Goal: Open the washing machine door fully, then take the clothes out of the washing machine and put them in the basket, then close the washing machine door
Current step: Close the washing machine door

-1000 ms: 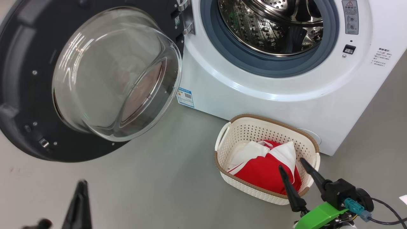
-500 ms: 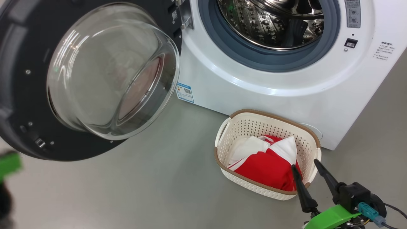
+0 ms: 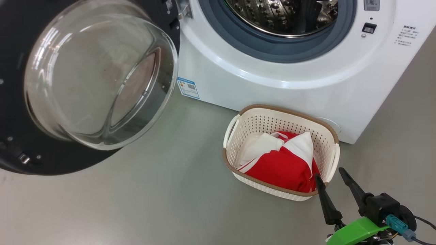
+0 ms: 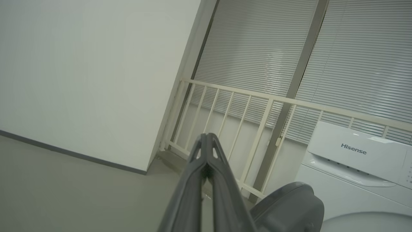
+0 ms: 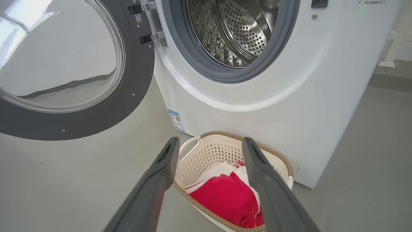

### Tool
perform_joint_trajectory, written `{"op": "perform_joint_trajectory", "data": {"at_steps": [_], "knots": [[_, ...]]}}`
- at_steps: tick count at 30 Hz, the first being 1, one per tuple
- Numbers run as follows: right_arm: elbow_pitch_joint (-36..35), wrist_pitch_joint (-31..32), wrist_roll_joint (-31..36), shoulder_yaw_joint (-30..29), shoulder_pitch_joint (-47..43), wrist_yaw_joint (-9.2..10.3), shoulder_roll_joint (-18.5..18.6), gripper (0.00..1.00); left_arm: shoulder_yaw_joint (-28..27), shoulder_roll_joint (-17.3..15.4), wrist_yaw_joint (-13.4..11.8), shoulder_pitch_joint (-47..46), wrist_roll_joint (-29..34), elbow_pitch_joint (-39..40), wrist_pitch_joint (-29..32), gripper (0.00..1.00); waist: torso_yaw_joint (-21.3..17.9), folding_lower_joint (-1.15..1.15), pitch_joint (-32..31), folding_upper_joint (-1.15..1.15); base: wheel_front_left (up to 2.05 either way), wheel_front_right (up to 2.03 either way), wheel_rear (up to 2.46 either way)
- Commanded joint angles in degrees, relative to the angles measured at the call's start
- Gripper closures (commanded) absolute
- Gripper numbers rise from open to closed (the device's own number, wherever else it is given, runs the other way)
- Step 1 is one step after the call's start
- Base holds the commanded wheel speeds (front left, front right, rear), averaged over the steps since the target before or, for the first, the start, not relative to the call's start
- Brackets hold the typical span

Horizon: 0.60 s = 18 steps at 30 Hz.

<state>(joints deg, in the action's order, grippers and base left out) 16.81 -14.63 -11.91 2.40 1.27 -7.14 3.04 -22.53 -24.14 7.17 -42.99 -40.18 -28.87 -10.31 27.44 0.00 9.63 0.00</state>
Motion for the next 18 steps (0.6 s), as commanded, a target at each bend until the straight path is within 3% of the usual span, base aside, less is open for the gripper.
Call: {"op": "perform_joint_trajectory", "data": {"at_steps": [1,6,10,15,18], "knots": [[-1.5,-0.4,0.2,1.3,1.7,-0.35,-0.1,0.00,-0.9,-5.1,0.3,-2.9,-3.0,-3.5,3.4,1.00,-0.3,0.00,0.4,0.00,0.00,0.00,0.00],[-1.4,-0.4,-0.5,1.6,1.9,-0.35,-0.1,0.00,1.6,-9.6,0.3,-6.6,-9.3,-17.4,14.1,1.00,-0.7,0.00,0.7,0.00,0.00,0.00,0.00],[-1.4,-0.4,-0.9,2.0,2.0,-0.35,-0.2,0.00,4.3,-12.0,0.3,-7.4,-13.9,-23.8,24.6,1.00,-1.1,0.00,0.9,0.00,0.00,0.00,0.00],[-1.4,-0.4,-1.1,2.3,2.0,-0.35,-0.2,0.00,6.1,-12.9,0.3,-7.7,-20.8,-25.7,35.8,1.00,-1.5,0.00,1.2,0.00,0.00,0.00,0.00],[-1.4,-0.4,-1.1,2.2,1.9,-0.35,-0.2,0.00,6.8,-13.3,0.3,-6.7,-24.0,-24.4,38.9,1.00,-1.5,0.00,1.4,0.00,0.00,0.00,0.00]]}}
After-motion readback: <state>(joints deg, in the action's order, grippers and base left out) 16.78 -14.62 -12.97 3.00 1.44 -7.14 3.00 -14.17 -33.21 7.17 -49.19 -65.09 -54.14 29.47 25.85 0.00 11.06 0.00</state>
